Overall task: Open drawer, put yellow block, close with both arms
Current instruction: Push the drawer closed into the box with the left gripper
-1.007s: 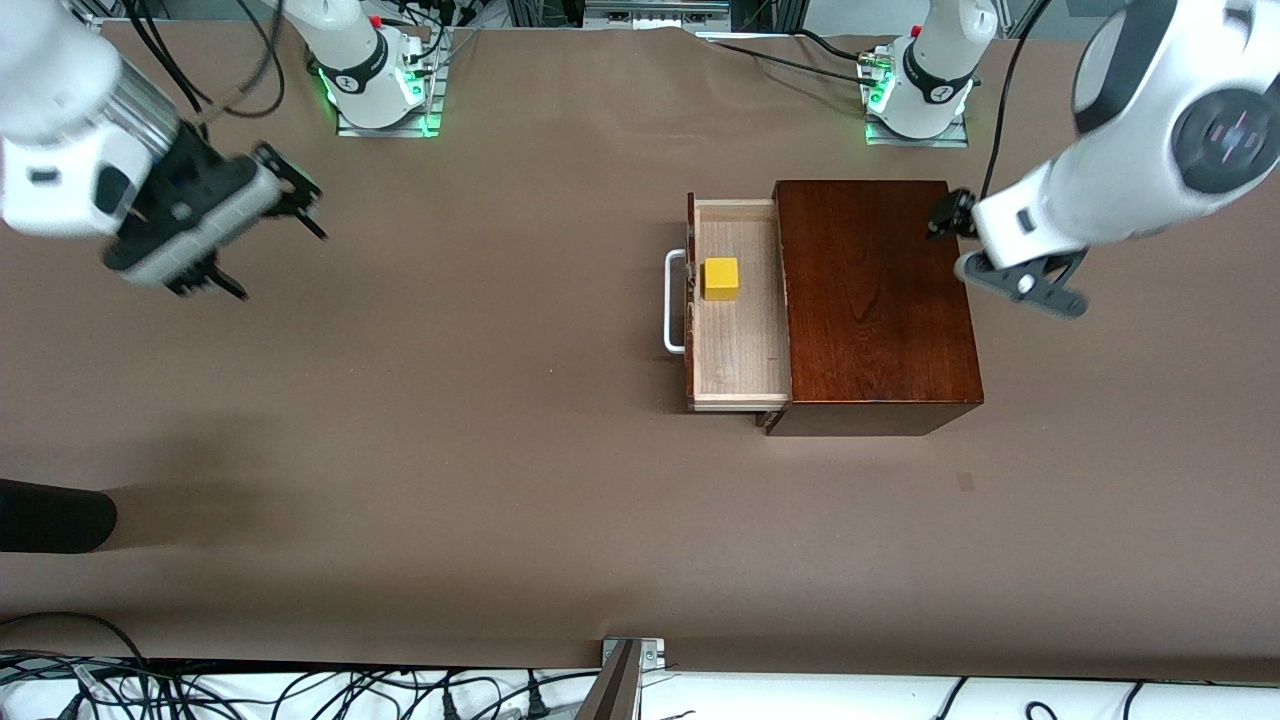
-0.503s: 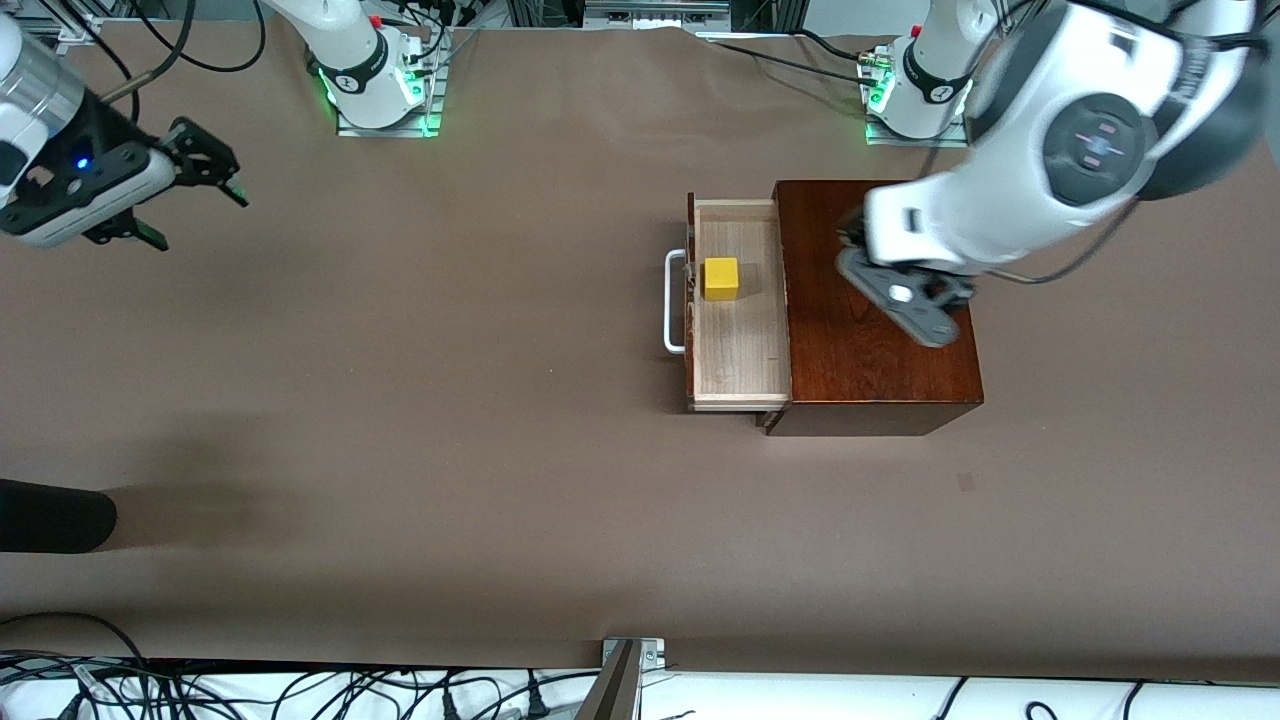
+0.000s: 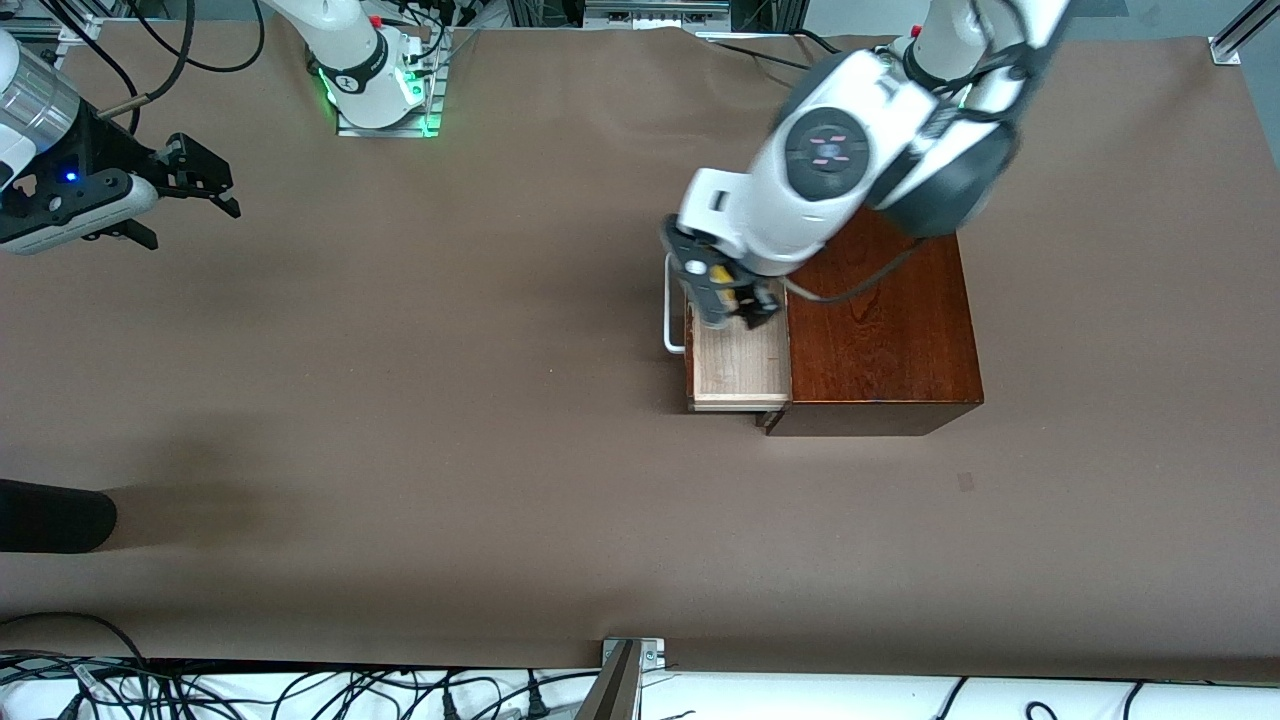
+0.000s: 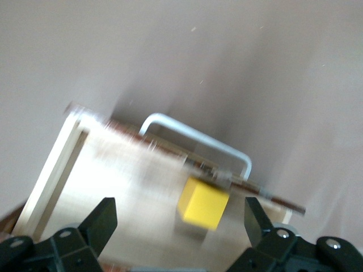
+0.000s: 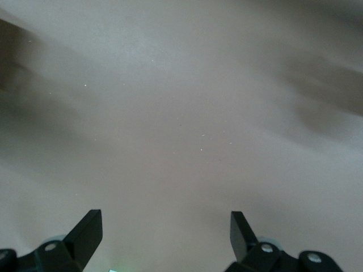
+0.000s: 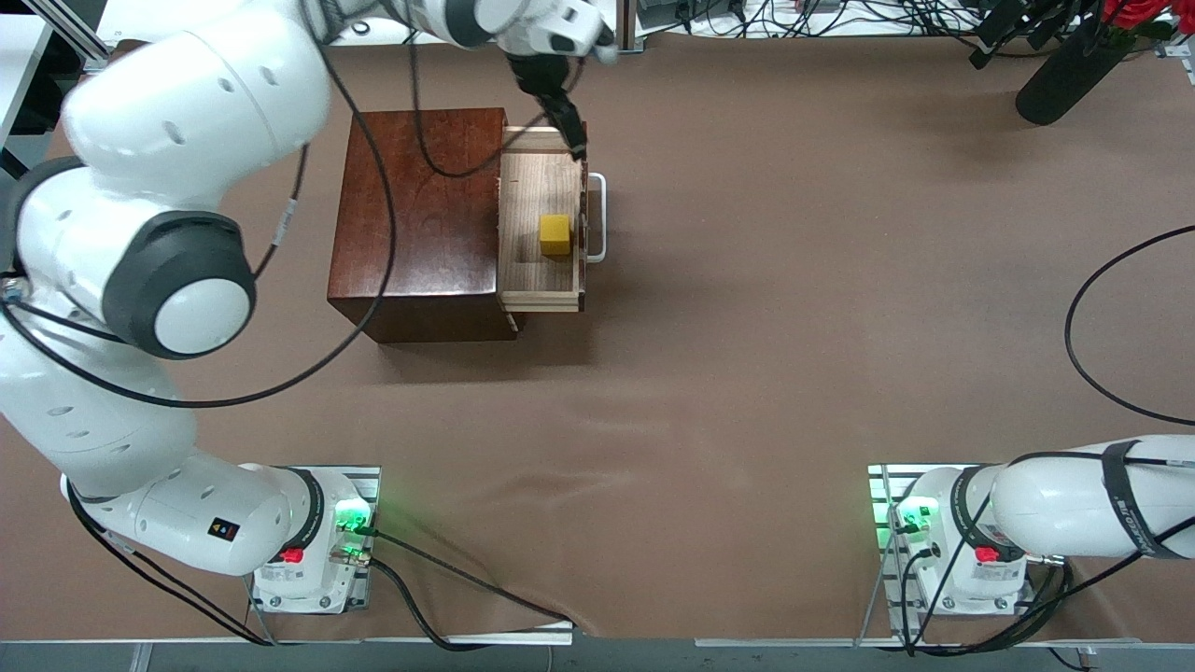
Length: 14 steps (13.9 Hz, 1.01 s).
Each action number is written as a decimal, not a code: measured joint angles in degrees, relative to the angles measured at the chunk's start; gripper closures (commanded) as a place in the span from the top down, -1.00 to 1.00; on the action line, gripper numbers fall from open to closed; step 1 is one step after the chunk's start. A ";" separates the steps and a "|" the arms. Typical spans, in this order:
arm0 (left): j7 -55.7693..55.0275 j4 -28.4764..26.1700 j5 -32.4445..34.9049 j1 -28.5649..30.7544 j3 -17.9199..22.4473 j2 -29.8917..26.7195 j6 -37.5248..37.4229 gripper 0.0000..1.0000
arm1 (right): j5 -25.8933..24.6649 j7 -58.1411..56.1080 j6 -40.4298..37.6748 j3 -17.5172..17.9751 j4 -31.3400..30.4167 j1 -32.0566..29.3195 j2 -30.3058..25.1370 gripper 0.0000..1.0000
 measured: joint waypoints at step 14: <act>18.11 0.29 14.79 -10.01 0.38 12.60 11.42 1.00 | -2.54 15.12 -1.31 0.16 2.02 0.03 1.18 1.00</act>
